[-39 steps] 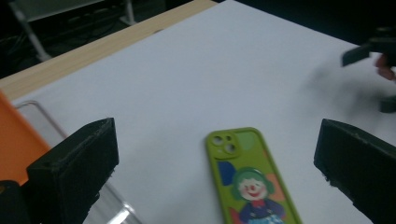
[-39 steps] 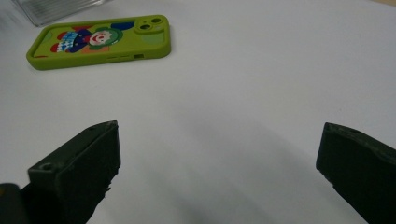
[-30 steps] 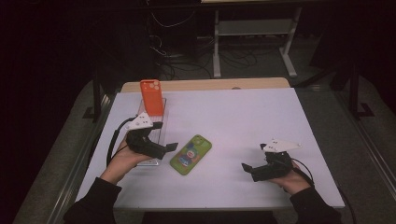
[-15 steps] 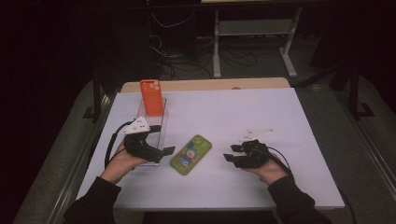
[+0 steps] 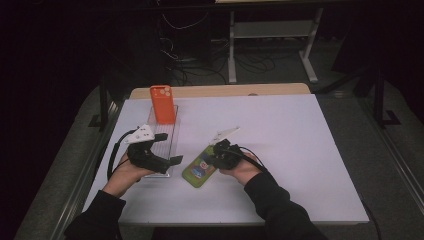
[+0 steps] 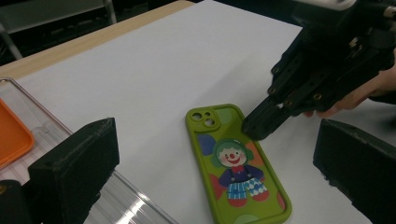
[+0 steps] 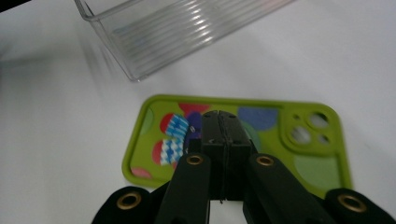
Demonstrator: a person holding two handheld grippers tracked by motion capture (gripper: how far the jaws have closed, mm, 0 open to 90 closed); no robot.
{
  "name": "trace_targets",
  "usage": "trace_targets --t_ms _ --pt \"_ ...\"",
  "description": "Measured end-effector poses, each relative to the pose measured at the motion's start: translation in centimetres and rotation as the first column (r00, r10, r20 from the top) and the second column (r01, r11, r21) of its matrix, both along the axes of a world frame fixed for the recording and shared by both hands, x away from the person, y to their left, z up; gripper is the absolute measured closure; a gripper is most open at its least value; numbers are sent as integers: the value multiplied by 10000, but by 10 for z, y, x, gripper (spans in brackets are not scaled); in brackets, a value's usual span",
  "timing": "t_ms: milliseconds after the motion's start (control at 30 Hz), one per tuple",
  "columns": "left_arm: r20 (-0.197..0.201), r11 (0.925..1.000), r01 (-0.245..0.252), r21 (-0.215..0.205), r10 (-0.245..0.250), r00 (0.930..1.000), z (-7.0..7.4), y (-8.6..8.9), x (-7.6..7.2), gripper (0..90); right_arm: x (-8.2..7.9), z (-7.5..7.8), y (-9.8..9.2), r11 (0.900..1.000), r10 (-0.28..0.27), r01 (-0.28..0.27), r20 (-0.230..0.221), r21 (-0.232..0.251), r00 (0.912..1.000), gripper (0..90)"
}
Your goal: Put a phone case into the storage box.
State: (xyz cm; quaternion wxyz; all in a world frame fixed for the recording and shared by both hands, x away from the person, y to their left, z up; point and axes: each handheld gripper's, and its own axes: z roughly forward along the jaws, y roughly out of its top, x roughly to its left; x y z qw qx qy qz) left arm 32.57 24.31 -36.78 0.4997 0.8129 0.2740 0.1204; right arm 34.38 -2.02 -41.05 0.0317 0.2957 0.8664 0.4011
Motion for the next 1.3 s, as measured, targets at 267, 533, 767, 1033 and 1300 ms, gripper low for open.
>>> trace_targets --t_ms 267,533,767,1033,1300 --pt "-24 10000 16 -8 -16 10000 -1 -1 1 0 15 -6 32 9994 337 -340 -305 -84 9990 883" --pt "-32 10000 -19 36 19 10000 1 0 2 0 21 -16 52 9983 569 -573 -619 -53 9965 884" --pt "-46 10000 6 -21 -7 10000 0 -2 2 0 26 -23 64 9982 594 -596 -850 6 9946 884" --pt "-11 10000 -25 -37 25 10000 0 -2 2 0 28 -28 70 9979 626 -642 -1167 -101 9912 884" --pt "35 10000 -25 -54 25 10000 1 -1 2 0 23 -28 67 9923 953 -1029 -1049 -690 9899 885"
